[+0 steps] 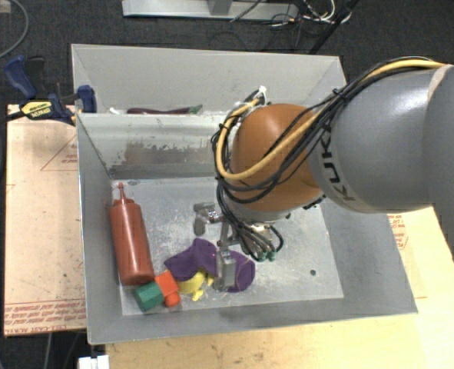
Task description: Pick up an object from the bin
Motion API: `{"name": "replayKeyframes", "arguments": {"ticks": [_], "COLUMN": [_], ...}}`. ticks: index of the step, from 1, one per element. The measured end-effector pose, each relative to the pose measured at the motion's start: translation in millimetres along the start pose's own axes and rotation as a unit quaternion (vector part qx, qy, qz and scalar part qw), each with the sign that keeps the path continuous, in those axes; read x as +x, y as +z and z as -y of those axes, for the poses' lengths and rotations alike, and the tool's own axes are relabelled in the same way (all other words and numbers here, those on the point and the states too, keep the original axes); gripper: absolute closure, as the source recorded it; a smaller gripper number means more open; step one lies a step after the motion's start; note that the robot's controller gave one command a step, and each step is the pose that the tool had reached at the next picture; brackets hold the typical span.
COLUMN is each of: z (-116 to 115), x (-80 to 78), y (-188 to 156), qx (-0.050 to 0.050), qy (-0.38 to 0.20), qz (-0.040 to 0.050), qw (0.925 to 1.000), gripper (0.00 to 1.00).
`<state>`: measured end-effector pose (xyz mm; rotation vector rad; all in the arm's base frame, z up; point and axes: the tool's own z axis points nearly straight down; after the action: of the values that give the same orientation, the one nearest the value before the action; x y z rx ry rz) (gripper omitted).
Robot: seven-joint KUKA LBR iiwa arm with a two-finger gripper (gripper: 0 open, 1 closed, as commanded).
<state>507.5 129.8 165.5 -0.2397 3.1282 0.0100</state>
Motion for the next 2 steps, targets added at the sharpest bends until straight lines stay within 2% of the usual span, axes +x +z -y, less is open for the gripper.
{"name": "replayKeyframes", "arguments": {"ticks": [1,2], "z": [-6,21], "x": [2.9,-6.7], "y": [46,92], "qx": [0.001,0.001], "qy": [-0.128,-0.053], "qz": [0.0042,0.0048], "qw": [0.9917,0.9986], "gripper": [0.0,1.0]}}
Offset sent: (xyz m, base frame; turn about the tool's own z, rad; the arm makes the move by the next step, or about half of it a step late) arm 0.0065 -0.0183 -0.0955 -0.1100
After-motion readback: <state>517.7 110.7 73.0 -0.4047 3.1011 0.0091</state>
